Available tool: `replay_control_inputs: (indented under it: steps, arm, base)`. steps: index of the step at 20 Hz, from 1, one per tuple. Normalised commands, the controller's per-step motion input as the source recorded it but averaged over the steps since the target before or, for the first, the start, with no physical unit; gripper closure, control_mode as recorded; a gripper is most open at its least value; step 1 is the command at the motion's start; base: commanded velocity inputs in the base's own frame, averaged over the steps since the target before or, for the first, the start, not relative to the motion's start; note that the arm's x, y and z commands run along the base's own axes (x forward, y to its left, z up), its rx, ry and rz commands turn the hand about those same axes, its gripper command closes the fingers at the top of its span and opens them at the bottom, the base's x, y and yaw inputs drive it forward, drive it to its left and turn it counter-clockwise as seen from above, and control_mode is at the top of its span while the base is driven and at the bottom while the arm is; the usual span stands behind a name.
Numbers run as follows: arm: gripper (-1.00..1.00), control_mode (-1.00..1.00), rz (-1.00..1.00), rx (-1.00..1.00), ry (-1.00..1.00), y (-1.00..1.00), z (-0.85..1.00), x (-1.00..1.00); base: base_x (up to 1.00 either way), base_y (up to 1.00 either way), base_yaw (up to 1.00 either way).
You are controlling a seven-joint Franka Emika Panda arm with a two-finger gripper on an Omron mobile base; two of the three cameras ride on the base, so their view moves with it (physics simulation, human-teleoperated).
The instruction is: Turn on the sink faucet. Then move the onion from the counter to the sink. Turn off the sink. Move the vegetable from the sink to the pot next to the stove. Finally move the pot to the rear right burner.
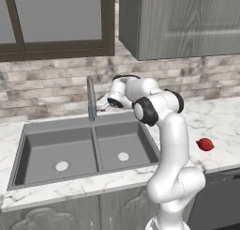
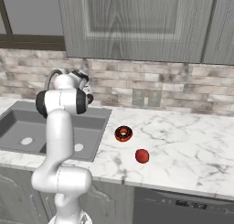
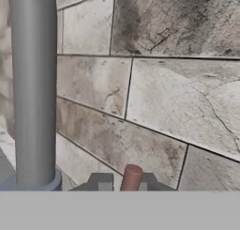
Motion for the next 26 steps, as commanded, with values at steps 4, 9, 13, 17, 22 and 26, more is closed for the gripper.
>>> replay_control_inputs:
  steps: [4,9,13,17,22,26]
  arm:
    - [1.0,-1.0,0.0,0.01,0.02,-0.18,-0.23,0.19]
    - [1.0,-1.0,0.0,0.05,0.0,-0.38,-0.27,0.18]
    - [1.0,-1.0,-0.02,0.07,0.0,-0.49,-0.23,0.15]
    - [1.0,-1.0,-0.03,0.07,0.0,-0.52,-0.26,0.09]
    - [1.0,-1.0,-0.05,0.06,0.0,-0.52,-0.33,0.02]
    - [1.0,-1.0,-0.06,0.06,0.03,-0.57,-0.41,0.0]
  base:
    - [0.0,0.0,0.0]
    - [0.0,0.0,0.0]
    - [0.0,0.0,0.0]
    - [0.0,0.0,0.0]
    - [0.0,0.0,0.0]
    - [0.0,0.0,0.0]
